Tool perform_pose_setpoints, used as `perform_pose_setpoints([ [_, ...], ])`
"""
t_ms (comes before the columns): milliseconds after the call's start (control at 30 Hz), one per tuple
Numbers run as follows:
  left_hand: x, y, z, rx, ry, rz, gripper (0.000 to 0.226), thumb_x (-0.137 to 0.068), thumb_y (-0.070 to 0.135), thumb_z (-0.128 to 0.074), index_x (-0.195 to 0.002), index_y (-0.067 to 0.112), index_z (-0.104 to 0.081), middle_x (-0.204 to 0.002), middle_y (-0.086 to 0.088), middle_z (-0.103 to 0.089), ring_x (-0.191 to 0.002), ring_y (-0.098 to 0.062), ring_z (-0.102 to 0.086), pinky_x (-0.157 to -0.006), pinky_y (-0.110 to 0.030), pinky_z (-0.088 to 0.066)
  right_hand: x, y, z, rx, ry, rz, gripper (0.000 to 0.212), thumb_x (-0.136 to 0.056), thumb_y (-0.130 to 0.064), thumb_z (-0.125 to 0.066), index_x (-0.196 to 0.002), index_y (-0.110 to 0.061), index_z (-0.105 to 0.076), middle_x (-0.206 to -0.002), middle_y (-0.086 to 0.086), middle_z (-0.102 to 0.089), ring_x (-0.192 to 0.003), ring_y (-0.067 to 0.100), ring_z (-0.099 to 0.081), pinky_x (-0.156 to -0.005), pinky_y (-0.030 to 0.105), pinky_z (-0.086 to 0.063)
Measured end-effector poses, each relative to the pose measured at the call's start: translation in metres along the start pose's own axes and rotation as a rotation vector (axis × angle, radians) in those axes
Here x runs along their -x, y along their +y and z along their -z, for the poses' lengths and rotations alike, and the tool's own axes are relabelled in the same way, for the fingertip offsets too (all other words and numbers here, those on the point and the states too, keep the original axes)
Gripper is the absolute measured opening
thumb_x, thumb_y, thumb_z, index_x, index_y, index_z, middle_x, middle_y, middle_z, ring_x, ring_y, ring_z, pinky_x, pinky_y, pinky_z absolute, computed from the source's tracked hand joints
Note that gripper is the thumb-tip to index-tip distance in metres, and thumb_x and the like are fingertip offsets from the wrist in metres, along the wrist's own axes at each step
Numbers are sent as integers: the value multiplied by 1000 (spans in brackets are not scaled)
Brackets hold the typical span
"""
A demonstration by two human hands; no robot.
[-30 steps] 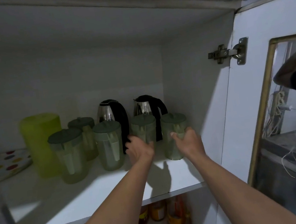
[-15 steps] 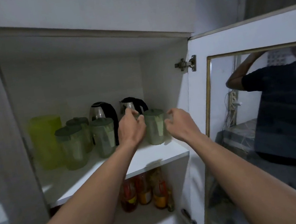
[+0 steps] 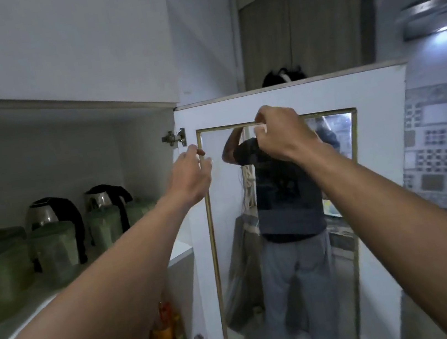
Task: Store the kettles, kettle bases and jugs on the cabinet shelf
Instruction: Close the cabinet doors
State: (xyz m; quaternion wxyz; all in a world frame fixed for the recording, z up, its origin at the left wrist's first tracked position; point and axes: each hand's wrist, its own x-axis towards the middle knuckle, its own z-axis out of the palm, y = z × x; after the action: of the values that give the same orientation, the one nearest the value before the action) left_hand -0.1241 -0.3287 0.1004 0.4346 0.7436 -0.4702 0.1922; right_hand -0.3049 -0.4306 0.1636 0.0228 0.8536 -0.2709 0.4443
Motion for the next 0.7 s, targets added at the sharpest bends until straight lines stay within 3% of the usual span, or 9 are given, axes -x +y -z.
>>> perform_pose_setpoints([
  [300,-59,149,-63,75,41,-272,38,-104,33,-38,-139,18,-39,-141,-14,-45,-120,-32,-53,-98,-43,-43,-19,101,113,412,274,93,37,-97,-30,-49,-122,-5,-58,-128,17,-61,-124,37,-48,-95,46,-42],
  [500,-91,206,-97,26,35,-396,49,-105,34,-32,-150,15,-33,-152,-14,-38,-135,-33,-40,-107,-47,-38,-31,157,135,437,119,-18,52,-102,-42,-38,-138,-7,-50,-147,17,-49,-138,36,-39,-110,55,-35],
  [700,-104,226,-125,-52,-131,-434,55,-105,40,-21,-155,17,-29,-160,-11,-31,-151,-26,-19,-118,-50,-26,-30,190,132,337,-12,-69,44,-105,-37,-35,-127,-7,-58,-133,15,-58,-125,34,-49,-95,44,-43],
])
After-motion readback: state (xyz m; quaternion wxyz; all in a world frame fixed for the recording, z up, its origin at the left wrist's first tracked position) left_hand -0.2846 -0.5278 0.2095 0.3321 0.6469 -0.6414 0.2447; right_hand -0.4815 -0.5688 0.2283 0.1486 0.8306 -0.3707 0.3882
